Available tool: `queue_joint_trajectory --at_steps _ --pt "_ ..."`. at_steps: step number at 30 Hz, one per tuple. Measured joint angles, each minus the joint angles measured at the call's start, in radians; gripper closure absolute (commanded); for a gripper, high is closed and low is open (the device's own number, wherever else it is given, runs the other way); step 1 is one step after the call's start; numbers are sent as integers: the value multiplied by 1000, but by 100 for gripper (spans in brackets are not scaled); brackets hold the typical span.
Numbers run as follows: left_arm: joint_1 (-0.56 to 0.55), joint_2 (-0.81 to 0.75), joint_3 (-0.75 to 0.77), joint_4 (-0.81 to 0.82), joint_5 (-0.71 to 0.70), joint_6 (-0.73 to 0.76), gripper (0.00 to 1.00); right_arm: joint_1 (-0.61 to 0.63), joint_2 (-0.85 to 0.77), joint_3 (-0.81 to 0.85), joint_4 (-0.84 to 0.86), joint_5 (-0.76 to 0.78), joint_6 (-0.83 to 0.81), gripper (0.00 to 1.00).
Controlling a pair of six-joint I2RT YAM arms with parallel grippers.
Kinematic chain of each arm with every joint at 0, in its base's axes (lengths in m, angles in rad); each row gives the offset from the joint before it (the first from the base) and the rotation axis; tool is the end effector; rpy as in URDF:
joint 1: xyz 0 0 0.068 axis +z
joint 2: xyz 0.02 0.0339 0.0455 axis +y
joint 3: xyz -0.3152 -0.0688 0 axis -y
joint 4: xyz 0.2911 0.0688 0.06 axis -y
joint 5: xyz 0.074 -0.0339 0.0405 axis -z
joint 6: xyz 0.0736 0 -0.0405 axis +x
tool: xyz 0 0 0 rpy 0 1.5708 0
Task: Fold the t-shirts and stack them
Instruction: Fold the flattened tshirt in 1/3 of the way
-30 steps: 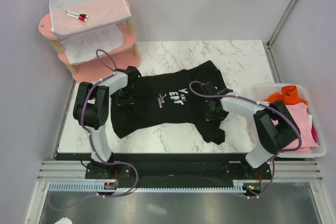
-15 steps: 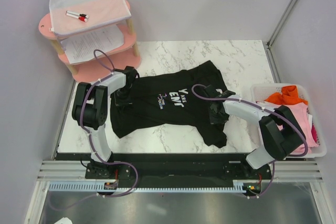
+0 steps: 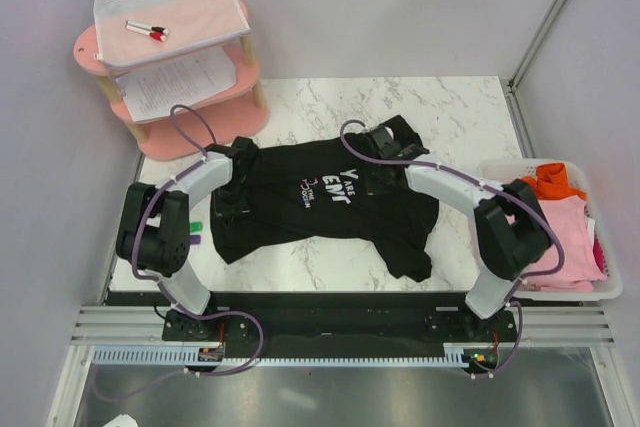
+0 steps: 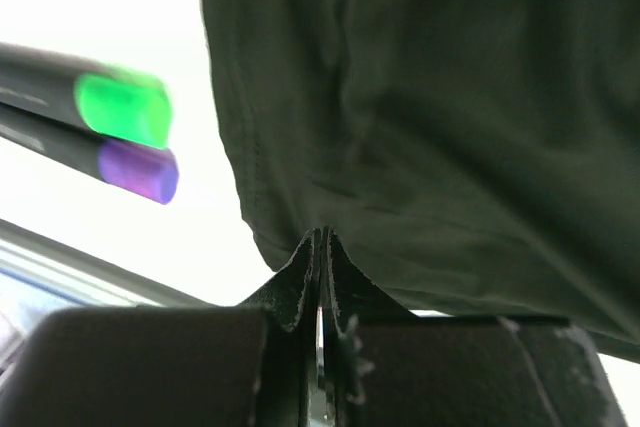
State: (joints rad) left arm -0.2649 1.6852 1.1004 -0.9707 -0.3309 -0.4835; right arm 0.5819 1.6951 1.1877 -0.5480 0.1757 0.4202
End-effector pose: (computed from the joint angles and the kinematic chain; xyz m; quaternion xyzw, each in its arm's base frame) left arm 0.3286 -0.0644 0.1724 -0.1088 0.9803 0.1505 0.0672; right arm 0.3536 0.2173 0.2098 -0.0555 0.9619 0.0475 0.2634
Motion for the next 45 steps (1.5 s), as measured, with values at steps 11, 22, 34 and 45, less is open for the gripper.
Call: queue_joint_trajectory --at_steps 11,22,34,45 --pt "-85 79 -30 -29 46 7 98 45 285 235 127 -99 -24 100" --pt "-109 170 -23 -123 15 7 98 36 395 312 136 -76 -25 100" --pt "-109 190 -23 -221 -65 -14 98 -29 436 366 122 -69 -24 100" --pt "-126 178 3 -253 -97 -25 98 -47 414 347 127 -129 -55 97"
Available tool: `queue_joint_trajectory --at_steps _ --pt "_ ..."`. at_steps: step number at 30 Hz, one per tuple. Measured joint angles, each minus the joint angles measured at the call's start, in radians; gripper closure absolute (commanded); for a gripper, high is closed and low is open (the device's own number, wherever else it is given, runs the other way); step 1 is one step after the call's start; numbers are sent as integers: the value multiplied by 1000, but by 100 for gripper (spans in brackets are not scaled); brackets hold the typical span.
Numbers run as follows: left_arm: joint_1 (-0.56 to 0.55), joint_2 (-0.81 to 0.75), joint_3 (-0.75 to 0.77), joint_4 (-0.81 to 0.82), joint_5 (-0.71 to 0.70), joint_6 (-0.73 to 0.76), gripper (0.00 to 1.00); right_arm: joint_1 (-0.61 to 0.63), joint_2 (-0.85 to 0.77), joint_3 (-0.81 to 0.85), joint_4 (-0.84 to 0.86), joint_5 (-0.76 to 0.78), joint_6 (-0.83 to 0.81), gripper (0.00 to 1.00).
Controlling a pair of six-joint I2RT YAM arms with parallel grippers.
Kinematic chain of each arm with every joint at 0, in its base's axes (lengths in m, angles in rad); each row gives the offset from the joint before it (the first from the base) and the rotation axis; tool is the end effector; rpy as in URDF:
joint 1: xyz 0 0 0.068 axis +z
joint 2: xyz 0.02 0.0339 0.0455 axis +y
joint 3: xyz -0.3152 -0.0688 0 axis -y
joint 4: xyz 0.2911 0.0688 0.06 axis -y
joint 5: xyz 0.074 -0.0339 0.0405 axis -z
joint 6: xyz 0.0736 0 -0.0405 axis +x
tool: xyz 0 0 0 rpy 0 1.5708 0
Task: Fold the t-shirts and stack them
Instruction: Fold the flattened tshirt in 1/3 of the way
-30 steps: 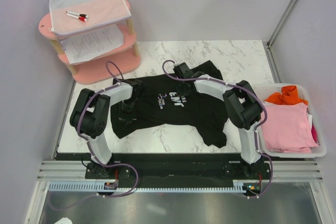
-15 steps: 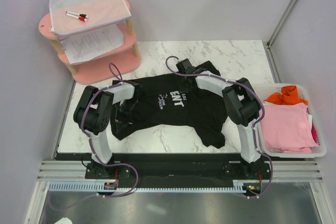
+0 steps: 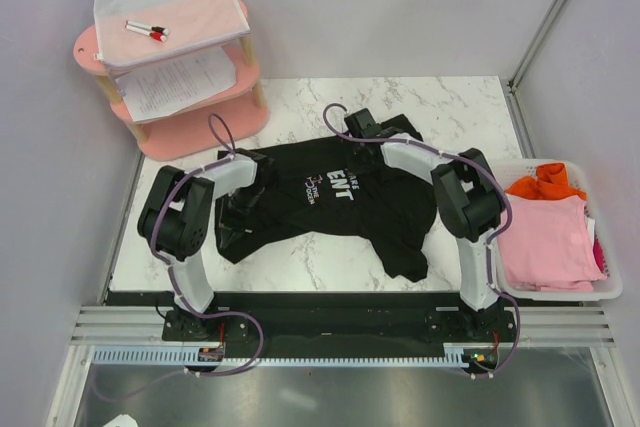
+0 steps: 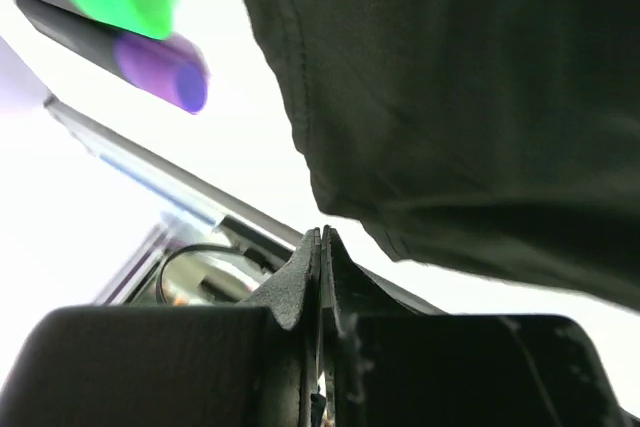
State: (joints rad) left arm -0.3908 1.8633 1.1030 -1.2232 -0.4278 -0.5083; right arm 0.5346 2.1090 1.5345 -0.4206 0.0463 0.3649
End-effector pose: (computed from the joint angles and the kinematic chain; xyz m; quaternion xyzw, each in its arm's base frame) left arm 0.2951 -0.0886 0.1290 0.0127 -0.9574 -0.2741 0.0900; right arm 0.4654 0.2716 0.1526 -0.0747 0.9557 0.1034 0.2652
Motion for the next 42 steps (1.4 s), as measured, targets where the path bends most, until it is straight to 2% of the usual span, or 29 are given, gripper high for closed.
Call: queue_joint_trajectory --at_steps 1,2,3,4,5,7,9,12,13,14,15,16,18,24,29,34,42 --pt "-3 -15 9 0 -1 0 97 0 -22 -18 -4 -10 0 96" --pt "-6 -40 23 1 2 0 96 -1 -54 -39 -8 -23 1 86" --pt "-11 -68 42 4 5 0 95 -1 -82 -55 -10 -29 2 84" --pt "-16 -103 62 14 14 1 92 -1 -135 -85 -7 -38 3 82" --pt "-22 -137 79 32 25 2 90 -1 -178 -106 -10 -42 8 74" --pt "-40 -214 113 85 61 9 83 -2 -291 -160 -2 -45 16 68" --pt "-66 -278 138 145 110 17 79 -2 -413 -217 2 -31 23 68" --pt "-129 -316 168 250 183 23 78 -8 -559 -295 -4 35 32 72" --pt "-157 -311 179 286 206 24 80 -19 -584 -316 -12 61 33 77" --pt "-182 -301 189 313 229 25 82 -28 -596 -330 -20 85 36 86" --pt "-220 -281 206 351 255 25 85 -50 -600 -353 -27 113 42 92" --pt "-245 -264 216 380 277 26 92 -68 -598 -370 -31 130 44 97" --pt "-295 -222 237 446 322 24 98 -115 -579 -409 -45 161 53 100" --pt "-410 -69 277 688 526 -1 98 -224 -436 -464 -49 188 69 100" --pt "-470 113 414 798 649 -42 98 -257 -304 -413 -31 168 73 100" --pt "-529 290 537 861 748 -90 98 -290 -216 -316 12 146 74 100" --pt "-553 369 522 847 780 -143 98 -310 -203 -301 24 142 72 100"
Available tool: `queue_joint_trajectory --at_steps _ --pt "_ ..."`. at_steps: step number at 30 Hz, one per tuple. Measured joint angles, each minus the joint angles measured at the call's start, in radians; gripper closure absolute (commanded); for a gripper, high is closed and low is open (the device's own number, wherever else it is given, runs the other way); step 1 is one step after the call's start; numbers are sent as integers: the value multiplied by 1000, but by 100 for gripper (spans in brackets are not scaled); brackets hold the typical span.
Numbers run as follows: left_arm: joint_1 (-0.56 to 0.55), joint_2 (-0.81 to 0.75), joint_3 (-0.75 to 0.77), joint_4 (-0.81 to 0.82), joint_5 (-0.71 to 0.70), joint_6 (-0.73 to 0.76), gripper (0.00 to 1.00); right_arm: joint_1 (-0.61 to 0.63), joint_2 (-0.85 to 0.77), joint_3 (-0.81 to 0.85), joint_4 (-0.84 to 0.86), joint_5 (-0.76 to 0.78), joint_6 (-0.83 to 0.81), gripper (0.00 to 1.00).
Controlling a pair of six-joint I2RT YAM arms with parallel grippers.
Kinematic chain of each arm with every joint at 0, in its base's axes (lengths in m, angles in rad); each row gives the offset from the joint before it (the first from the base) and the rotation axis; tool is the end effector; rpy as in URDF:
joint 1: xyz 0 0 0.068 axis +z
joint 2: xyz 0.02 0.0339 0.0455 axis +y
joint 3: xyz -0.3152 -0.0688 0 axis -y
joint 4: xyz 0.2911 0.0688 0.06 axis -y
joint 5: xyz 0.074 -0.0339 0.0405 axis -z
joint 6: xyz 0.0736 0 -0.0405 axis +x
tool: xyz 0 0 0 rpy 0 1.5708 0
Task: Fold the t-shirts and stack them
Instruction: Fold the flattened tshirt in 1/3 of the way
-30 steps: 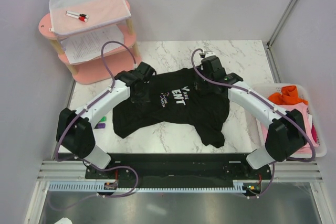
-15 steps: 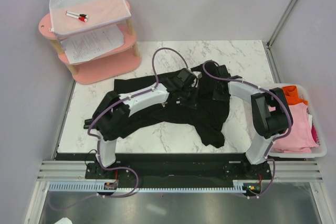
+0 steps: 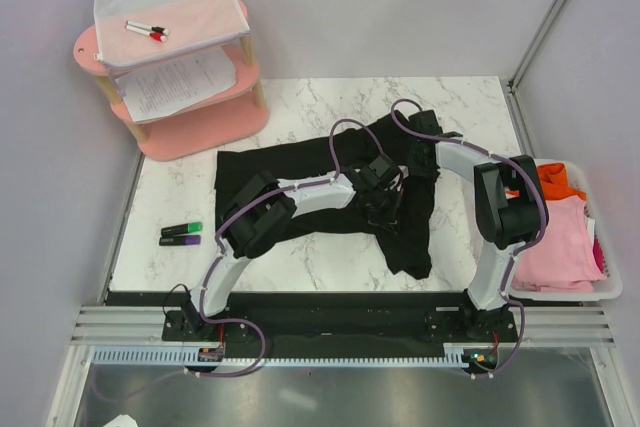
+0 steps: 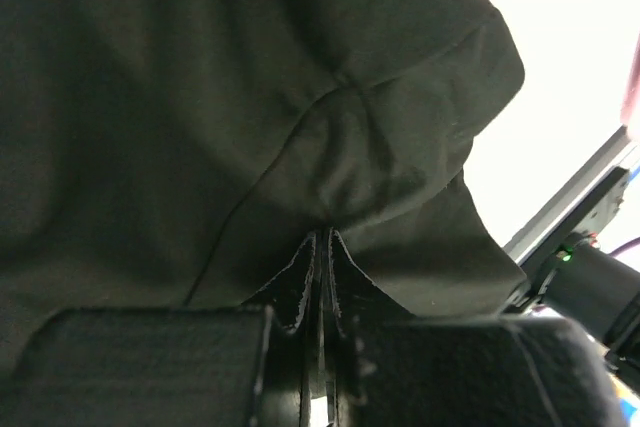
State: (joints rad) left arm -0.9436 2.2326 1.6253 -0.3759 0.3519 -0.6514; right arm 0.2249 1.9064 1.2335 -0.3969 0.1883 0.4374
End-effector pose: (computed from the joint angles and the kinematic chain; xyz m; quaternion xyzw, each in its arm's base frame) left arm 0.3118 -0.4734 0.1262 0.1873 0.9250 -0.3211 0.0793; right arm 0.4506 0.0890 0.1483 0.1255 0.9566 -0.0059 0.2630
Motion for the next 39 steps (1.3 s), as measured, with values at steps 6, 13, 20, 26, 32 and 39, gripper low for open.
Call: queue_joint_trajectory --at_steps 6,13,20,26,32,39 --pt "6 -2 -15 8 2 -23 98 0 -5 1 -5 2 -16 100" --pt "5 -65 -113 48 -13 -29 98 -6 -177 -64 -48 -47 -33 67" --pt "6 -156 -195 56 -39 -27 90 48 -606 -237 -96 -136 -29 18" --pt "29 -232 -224 90 -37 -2 41 299 -864 -406 -259 -163 57 12" --pt "97 -256 -273 124 -24 -3 27 386 -1054 -531 -428 -177 199 42" --pt "165 -259 -327 159 20 -4 25 416 -1207 -652 -488 -249 304 52"
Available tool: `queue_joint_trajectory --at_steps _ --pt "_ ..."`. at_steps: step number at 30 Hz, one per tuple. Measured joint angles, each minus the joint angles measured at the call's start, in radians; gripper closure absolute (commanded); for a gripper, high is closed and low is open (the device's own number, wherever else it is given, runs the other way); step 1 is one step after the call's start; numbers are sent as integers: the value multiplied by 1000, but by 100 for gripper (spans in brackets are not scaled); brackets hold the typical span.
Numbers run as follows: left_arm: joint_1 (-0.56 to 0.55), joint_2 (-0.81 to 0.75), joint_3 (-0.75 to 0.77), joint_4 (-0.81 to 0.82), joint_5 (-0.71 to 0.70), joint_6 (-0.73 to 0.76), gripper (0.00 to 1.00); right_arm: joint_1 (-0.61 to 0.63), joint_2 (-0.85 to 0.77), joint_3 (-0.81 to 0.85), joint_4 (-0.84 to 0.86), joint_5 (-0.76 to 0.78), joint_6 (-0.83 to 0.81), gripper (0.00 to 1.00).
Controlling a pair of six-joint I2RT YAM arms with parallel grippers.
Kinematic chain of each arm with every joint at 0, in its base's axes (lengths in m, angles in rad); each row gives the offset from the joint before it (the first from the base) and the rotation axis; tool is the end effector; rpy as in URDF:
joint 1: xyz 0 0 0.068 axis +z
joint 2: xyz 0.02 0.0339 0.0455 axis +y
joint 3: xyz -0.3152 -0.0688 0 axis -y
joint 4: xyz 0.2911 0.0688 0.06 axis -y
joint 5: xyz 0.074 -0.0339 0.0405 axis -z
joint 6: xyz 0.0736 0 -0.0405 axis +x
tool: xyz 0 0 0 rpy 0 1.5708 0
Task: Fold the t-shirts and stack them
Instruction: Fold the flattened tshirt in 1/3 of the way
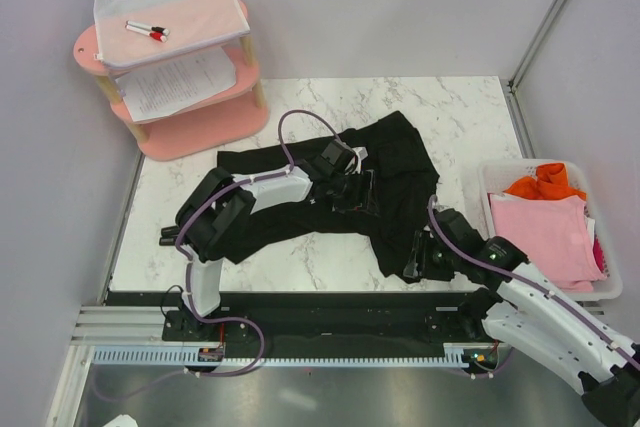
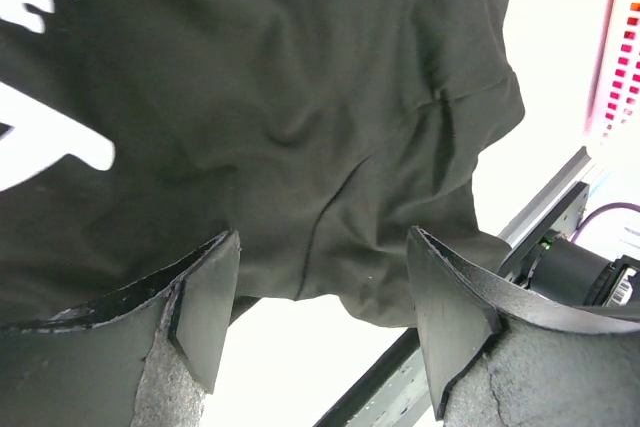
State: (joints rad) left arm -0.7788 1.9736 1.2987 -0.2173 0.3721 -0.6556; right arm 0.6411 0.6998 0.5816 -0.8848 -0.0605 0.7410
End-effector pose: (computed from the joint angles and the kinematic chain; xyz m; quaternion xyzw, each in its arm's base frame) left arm 0.3355 -0.3687 0.1575 0.1185 0.9212 -0.3464 0.1319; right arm 0.1210 0.0959 0.2174 0.0394 0.9588 0.2008 0.1972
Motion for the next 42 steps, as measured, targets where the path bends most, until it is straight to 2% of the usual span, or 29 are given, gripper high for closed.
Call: queue_joint_trajectory --at_steps 5,16,27,28,35,38,42 --pt "15 0 -10 19 25 -1 25 26 51 -68 18 -13 23 60" --pt "32 0 -14 40 31 -3 26 38 214 -79 100 69 30 55" --pt "49 4 -33 40 31 -3 27 45 346 -76 252 116 37 56" --pt "50 5 -34 40 31 -3 27 45 359 -76 266 118 37 58" --pt "69 13 -42 37 30 -3 30 57 439 -76 358 117 31 89" --pt "84 16 -42 33 30 -6 31 63 439 -76 366 112 24 97" --pt "99 24 -38 32 33 -16 32 64 403 -76 341 97 15 100"
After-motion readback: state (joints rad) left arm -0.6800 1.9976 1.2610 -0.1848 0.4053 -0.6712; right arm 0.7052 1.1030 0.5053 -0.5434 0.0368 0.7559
